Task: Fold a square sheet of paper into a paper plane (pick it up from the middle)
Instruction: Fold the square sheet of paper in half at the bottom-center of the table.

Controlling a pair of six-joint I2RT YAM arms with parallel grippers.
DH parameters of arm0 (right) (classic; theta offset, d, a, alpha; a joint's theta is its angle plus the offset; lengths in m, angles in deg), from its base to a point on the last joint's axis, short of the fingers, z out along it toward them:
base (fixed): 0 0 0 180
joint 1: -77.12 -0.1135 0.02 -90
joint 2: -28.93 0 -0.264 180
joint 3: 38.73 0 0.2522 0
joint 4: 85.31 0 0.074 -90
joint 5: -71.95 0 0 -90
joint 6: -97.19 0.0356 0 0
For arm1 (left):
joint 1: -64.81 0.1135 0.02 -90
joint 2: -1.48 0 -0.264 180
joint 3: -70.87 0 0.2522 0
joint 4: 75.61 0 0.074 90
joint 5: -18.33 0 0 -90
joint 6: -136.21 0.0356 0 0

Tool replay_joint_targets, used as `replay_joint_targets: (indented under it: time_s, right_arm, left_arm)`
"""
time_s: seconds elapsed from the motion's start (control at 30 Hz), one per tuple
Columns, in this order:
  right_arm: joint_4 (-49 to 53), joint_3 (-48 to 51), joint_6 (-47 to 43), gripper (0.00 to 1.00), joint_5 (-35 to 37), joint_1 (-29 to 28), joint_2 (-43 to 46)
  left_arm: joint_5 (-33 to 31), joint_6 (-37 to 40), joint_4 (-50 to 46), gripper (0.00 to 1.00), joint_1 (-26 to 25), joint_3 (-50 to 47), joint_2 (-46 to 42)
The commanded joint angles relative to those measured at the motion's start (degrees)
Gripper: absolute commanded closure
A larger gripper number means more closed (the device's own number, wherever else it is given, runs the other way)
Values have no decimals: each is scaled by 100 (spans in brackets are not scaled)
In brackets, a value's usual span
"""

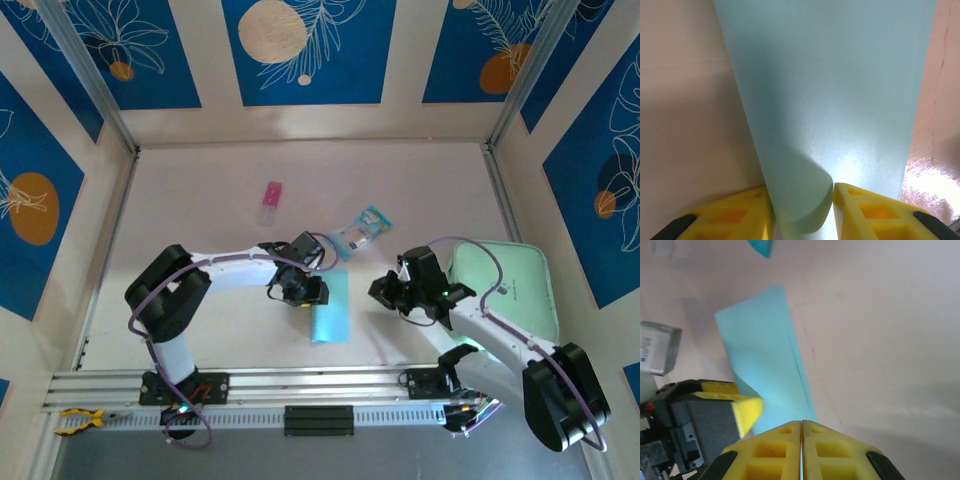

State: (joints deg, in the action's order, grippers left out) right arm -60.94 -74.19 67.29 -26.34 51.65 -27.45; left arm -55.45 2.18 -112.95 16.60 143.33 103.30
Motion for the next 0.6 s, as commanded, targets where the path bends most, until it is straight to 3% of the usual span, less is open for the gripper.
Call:
replay_joint_targets:
  time_s: [0.0,0.2,0.57]
  right_arm:
    - [206,41,95,90,-53,49,289]
    - [234,110,101,89,-129,82,361]
    - [52,205,240,89,-217,81,438]
  left_arm:
    - [-204,-3,-235,62,-14,107,178]
    - [-15,175,-133,58,-16,160,237]
    - [-262,498,-490,58,-14,364,434]
